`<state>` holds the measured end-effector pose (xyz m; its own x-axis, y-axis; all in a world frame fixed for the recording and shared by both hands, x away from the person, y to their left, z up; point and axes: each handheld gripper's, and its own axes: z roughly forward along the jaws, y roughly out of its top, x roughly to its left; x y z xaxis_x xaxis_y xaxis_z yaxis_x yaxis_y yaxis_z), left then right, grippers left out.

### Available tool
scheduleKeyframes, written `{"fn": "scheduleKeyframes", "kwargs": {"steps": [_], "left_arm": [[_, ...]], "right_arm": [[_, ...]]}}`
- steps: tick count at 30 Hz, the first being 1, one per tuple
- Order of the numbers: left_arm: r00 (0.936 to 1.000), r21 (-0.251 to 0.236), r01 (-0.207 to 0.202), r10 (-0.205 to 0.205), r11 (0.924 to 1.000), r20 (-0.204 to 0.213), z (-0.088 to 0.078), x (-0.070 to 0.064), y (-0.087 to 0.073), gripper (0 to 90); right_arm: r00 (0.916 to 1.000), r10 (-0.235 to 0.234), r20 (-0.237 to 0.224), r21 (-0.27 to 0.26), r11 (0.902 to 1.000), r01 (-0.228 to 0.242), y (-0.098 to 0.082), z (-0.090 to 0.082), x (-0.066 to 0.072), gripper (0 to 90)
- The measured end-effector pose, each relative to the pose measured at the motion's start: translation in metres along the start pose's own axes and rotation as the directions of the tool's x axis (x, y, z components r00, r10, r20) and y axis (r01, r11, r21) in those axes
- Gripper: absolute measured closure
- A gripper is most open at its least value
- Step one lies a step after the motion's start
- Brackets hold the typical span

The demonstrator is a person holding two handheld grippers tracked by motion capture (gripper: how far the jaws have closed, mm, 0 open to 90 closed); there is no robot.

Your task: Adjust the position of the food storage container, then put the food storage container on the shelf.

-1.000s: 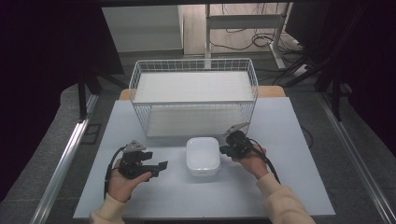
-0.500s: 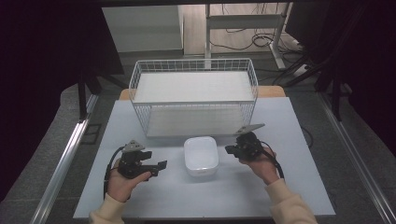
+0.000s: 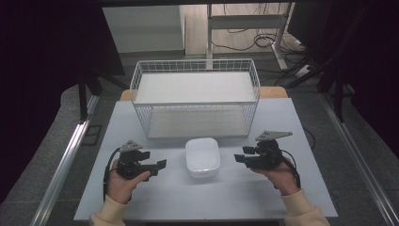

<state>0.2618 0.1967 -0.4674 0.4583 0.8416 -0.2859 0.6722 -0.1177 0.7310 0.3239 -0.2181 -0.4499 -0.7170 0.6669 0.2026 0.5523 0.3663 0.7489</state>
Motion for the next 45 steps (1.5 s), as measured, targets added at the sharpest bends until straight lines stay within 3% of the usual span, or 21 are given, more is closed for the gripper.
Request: {"fn": "scheduleKeyframes", "kwargs": {"steps": [12, 24, 31, 36, 45], "left_arm": [[0.9994, -0.014, 0.029, -0.029, 0.9995, -0.017, -0.003, 0.001, 0.0, 18.3], [0.9998, 0.003, 0.019, -0.019, 0.9998, -0.012, 0.003, -0.002, 0.005, 19.6], [0.997, 0.032, 0.057, -0.059, 0.9979, 0.051, 0.011, -0.006, 0.016, 23.9], [0.9895, 0.044, 0.098, -0.102, 0.9942, 0.102, 0.023, -0.007, 0.026, 26.2], [0.9664, 0.048, 0.186, -0.191, 0.9814, 0.172, 0.044, -0.003, 0.032, 31.1]], "right_arm": [[0.9995, 0.033, -0.005, -0.026, 0.9991, -0.033, 0.004, -0.001, 0.004, 25.8], [0.996, 0.076, -0.047, -0.005, 0.9971, -0.076, 0.007, 0.007, 0.008, 24.2], [0.9933, 0.082, -0.081, -0.015, 0.9964, -0.084, 0.015, 0.011, 0.013, 26.0], [0.9906, 0.088, -0.104, -0.006, 0.996, -0.089, 0.022, 0.023, 0.017, 28.2], [0.9793, 0.154, -0.132, 0.028, 0.9881, -0.151, 0.026, 0.051, 0.015, 32.8]]}}
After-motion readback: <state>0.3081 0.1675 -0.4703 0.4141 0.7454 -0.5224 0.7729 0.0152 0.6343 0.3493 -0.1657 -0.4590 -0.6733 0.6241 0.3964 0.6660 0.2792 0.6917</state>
